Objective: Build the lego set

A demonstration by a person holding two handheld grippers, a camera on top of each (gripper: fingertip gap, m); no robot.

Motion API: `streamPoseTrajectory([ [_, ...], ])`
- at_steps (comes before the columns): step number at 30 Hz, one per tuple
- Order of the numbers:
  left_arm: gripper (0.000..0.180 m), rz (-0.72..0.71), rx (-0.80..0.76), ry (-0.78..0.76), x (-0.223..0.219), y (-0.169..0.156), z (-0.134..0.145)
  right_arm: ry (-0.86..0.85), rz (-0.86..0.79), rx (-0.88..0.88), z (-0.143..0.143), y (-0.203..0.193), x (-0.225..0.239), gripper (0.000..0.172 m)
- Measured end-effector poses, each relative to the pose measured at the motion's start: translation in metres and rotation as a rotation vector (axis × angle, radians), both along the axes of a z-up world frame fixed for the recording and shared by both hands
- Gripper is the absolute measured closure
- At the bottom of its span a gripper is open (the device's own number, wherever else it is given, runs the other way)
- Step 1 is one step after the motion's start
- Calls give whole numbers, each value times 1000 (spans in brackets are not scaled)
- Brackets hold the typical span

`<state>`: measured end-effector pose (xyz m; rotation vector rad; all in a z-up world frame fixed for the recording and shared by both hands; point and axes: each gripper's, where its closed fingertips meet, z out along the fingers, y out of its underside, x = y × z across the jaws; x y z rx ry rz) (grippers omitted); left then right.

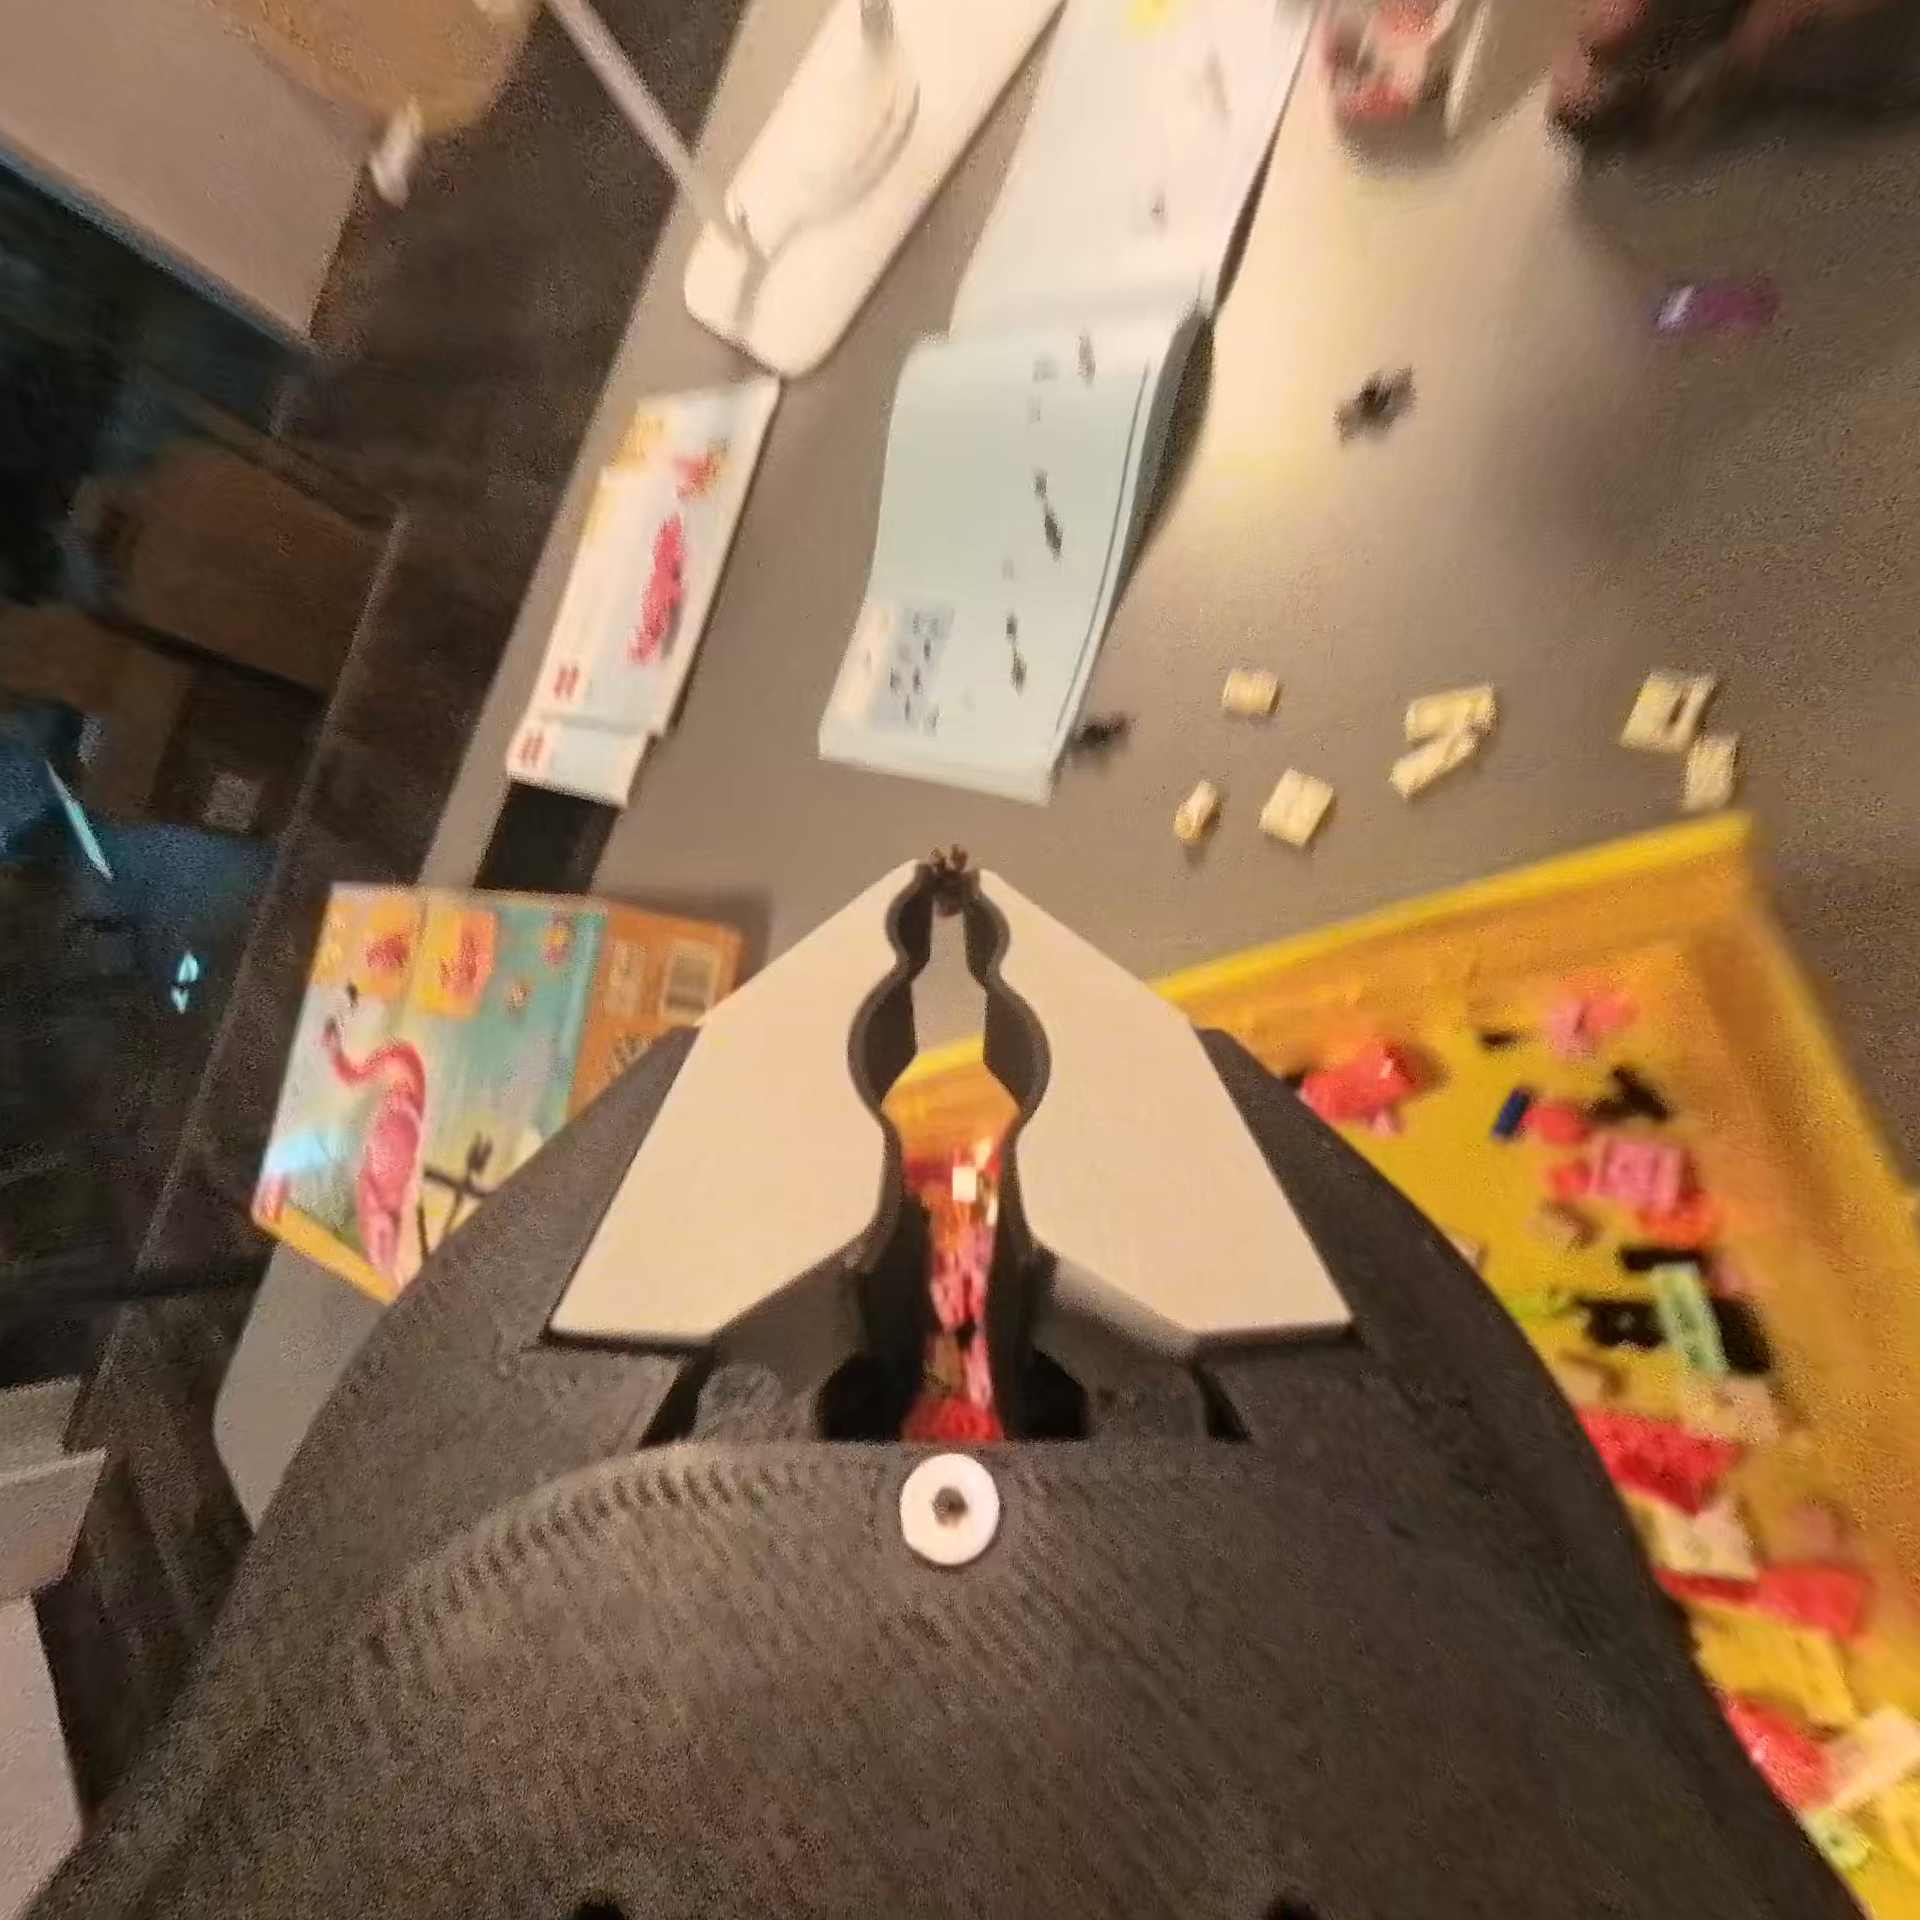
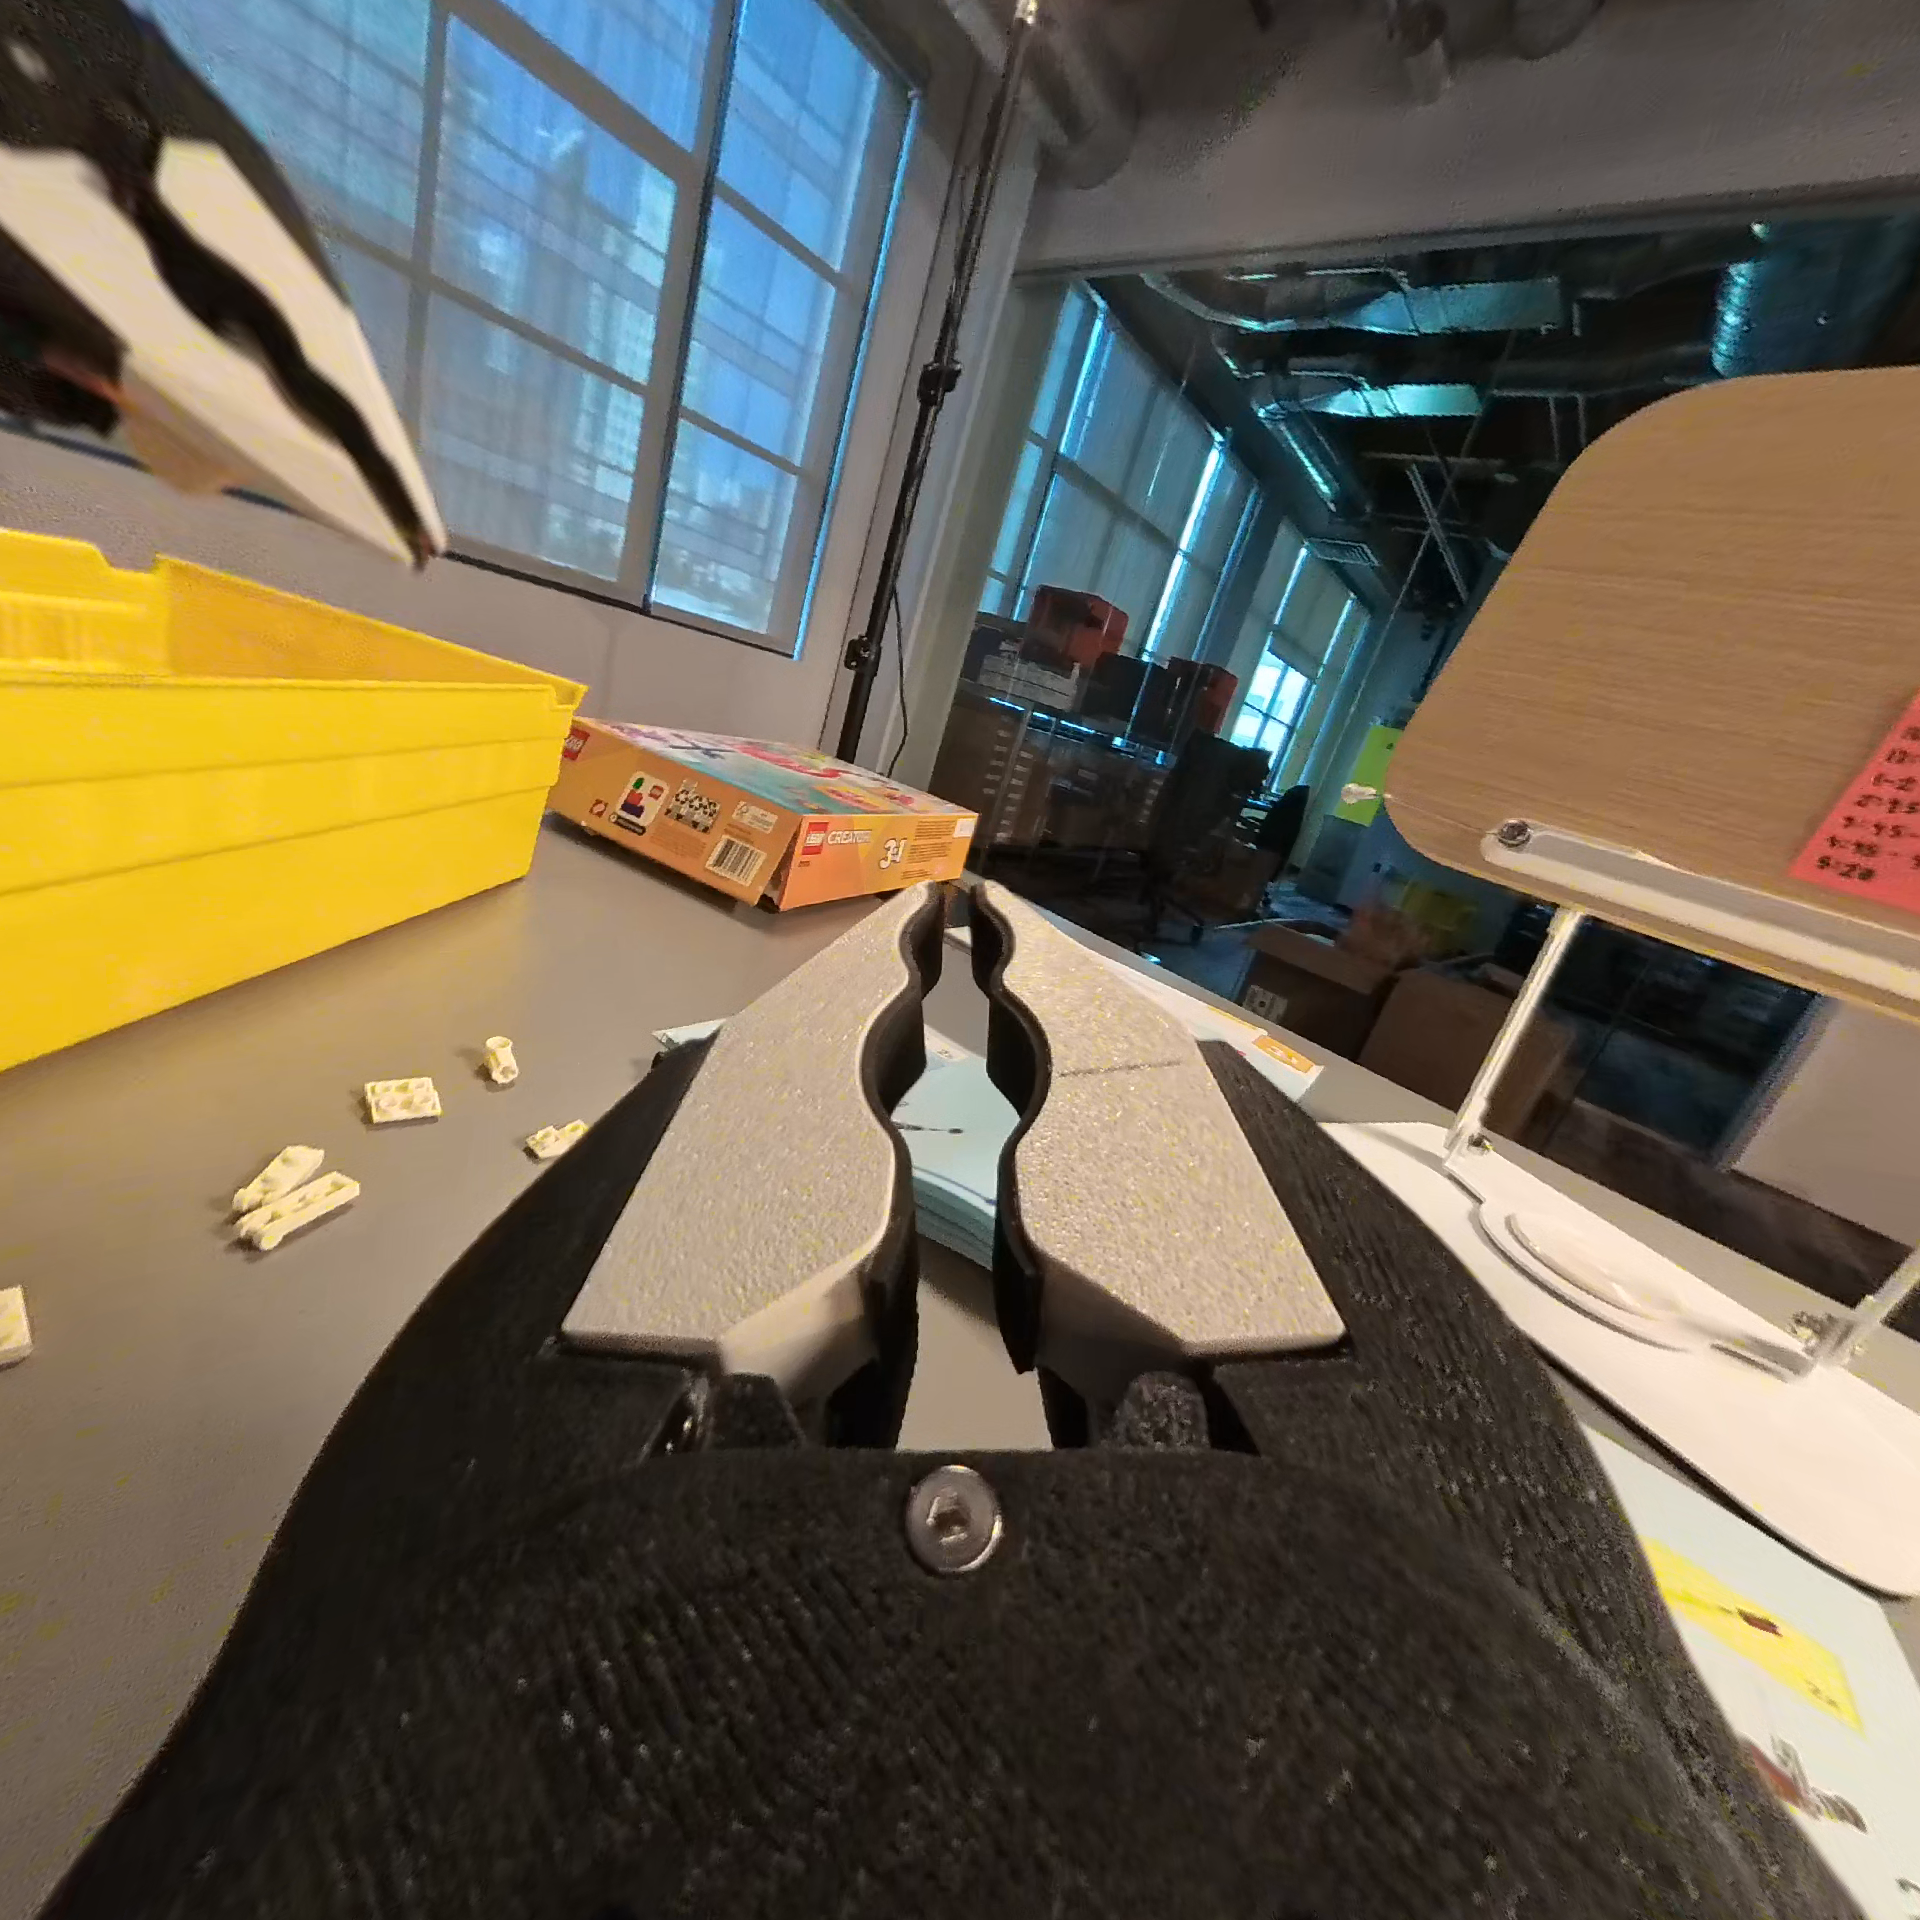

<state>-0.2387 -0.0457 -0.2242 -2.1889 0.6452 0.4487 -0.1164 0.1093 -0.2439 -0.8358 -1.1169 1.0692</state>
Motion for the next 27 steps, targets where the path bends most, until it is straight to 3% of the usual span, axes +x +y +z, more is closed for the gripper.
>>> streamPoseTrajectory([
  [2, 176, -43, -5, -16, 26, 23, 15, 5, -5, -9, 1, 1, 1, 169],
  [4, 176, -122, -94, -76, 59, 46, 8, 17, -30, -19, 3, 6, 3, 169],
  [7, 176, -179, -323, -170, 97, 75, -30, 69, -91, -51, 11, 19, 12, 169],
  [13, 175, -169, -638, -124, 114, 101, -107, 123, -153, -114, 20, 39, 24, 169],
  [19, 175, -137, -728, -218, 118, 104, -135, 129, -145, -149, 20, 42, 23, 169],
  [23, 148, -84, -773, -242, 116, 103, -145, 126, -128, -175, 20, 41, 21, 169],
  [27, 139, -30, -670, -242, 103, 108, -124, 132, -129, -198, 20, 44, 23, 169],
])
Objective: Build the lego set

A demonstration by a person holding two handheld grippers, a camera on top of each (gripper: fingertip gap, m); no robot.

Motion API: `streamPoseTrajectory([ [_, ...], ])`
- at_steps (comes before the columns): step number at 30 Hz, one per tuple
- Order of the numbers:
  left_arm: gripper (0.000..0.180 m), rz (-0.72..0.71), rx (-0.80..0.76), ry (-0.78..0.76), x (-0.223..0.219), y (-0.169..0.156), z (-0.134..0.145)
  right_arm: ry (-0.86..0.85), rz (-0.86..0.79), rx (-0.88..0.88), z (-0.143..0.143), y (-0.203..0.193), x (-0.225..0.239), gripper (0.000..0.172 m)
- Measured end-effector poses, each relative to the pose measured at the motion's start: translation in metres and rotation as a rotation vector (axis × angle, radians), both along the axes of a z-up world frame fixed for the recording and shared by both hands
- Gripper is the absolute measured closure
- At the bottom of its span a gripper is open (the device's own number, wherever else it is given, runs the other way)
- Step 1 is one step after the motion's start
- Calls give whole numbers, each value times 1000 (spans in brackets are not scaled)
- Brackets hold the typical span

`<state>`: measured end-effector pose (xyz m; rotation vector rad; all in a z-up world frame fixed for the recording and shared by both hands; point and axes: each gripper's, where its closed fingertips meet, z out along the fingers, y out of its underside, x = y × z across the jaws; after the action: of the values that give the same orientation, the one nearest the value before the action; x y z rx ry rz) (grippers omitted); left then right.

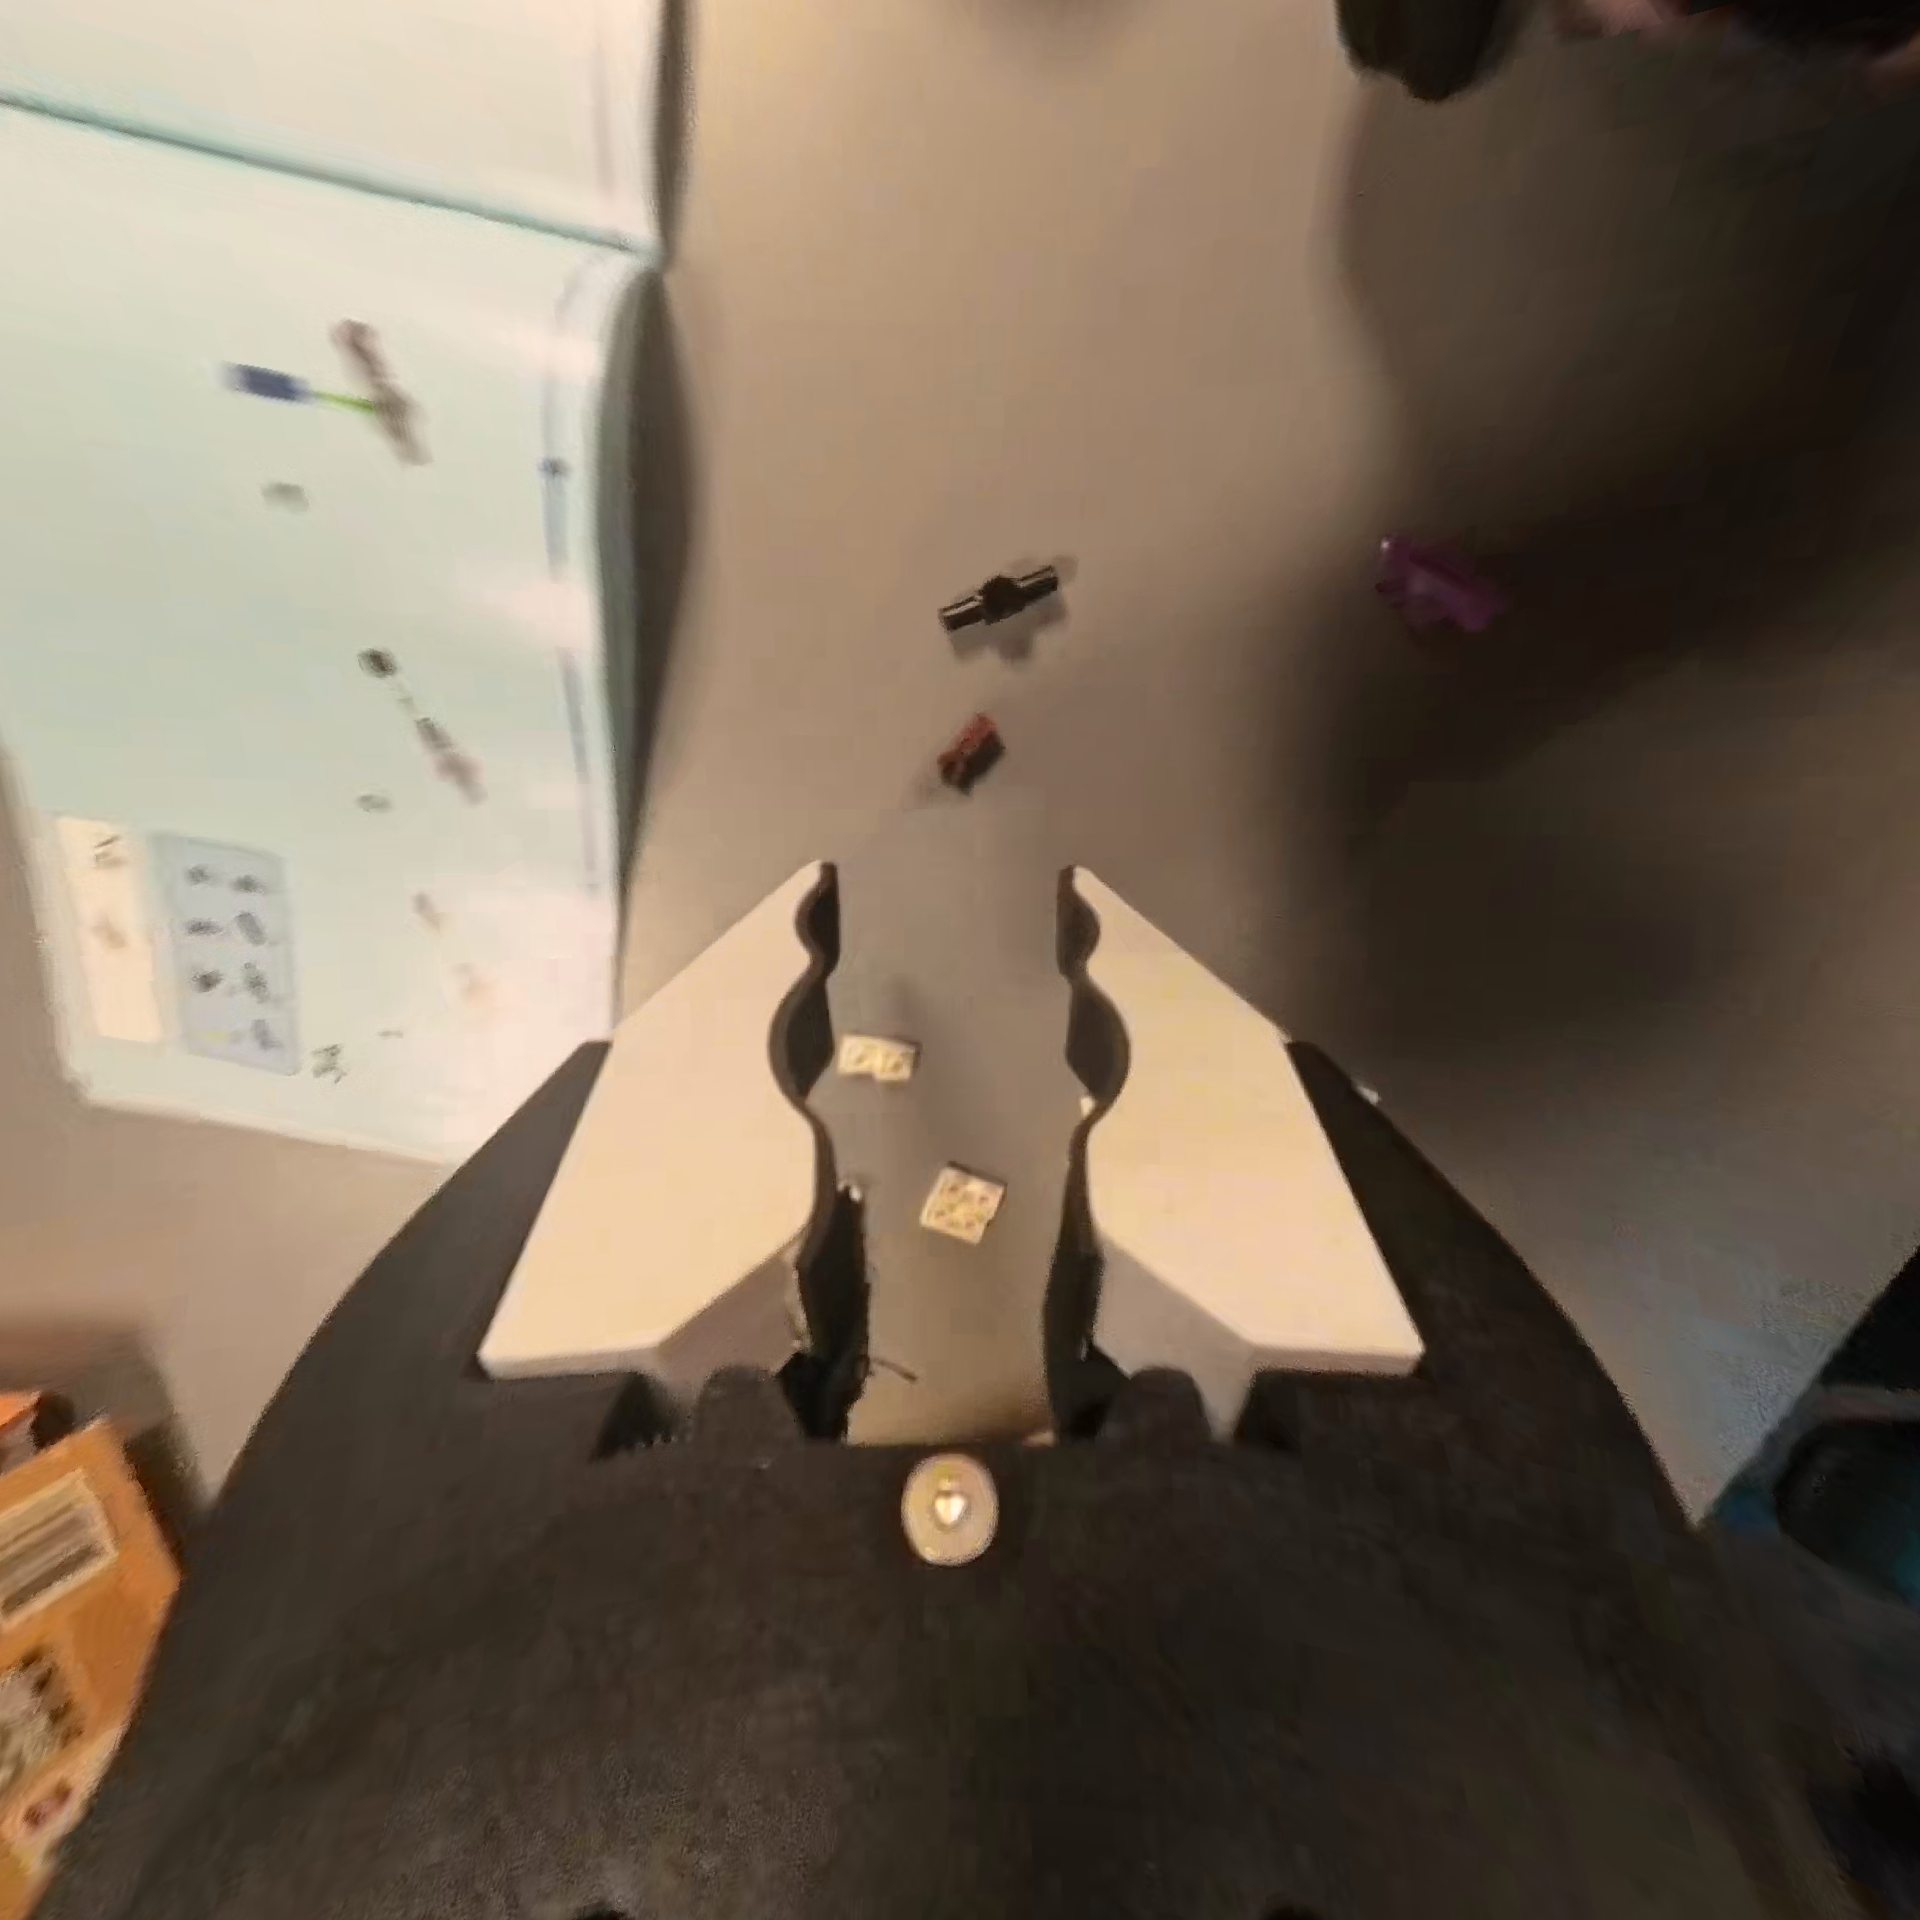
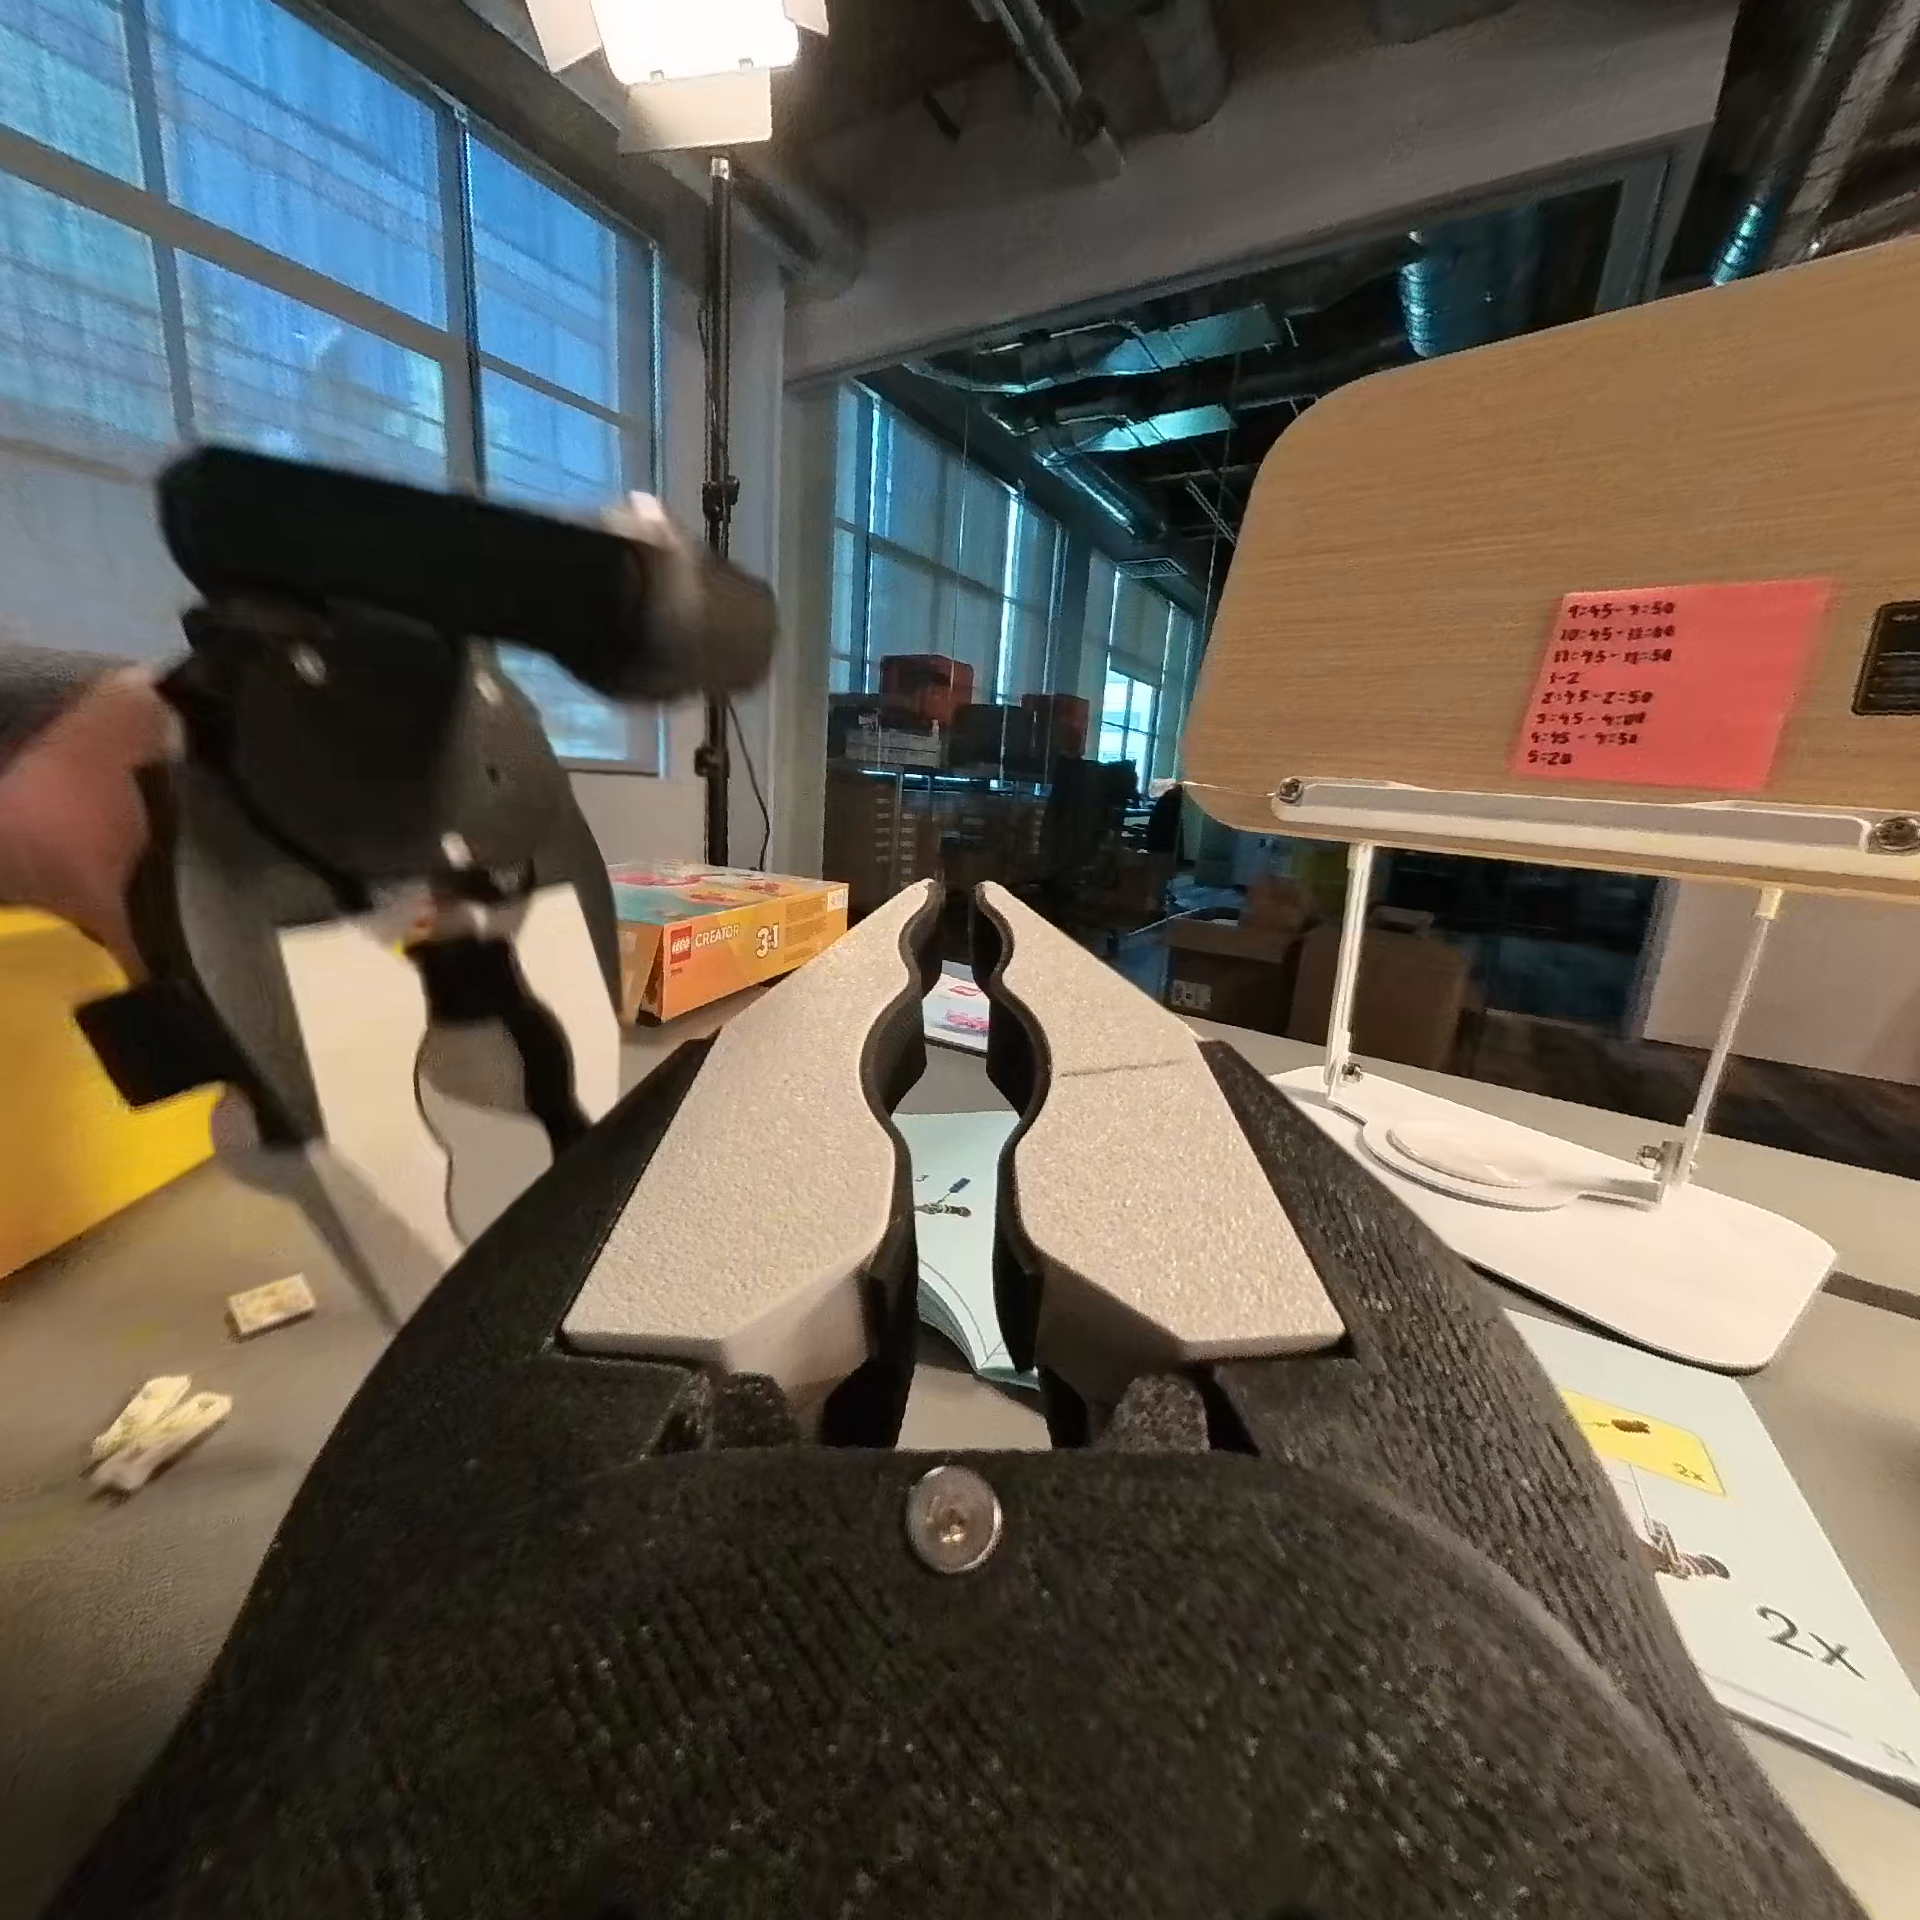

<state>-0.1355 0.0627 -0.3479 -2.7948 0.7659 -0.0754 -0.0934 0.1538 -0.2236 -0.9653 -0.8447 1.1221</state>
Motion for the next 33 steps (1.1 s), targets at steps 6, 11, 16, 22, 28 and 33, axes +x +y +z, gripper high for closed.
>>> streamPoseTrajectory([
  [6, 150, 254, 356, -35, -42, -30, 110, -3, 5, 7, -1, -1, -1, 169],
  [11, 160, 531, 408, 203, -115, -115, 136, -24, 13, 37, -4, -8, -4, 170],
  [16, 168, 529, 76, 116, -111, -184, 66, -55, 37, 121, -7, -25, -12, 171],
  [22, 169, 453, -34, 24, -95, -190, 6, -75, 60, 165, -9, -36, -18, 172],
  [28, 164, 469, -39, -22, -101, -185, -13, -76, 69, 138, -10, -34, -18, 172],
  [33, 158, 469, -43, -58, -102, -185, -16, -88, 88, 132, -13, -36, -20, 171],
])
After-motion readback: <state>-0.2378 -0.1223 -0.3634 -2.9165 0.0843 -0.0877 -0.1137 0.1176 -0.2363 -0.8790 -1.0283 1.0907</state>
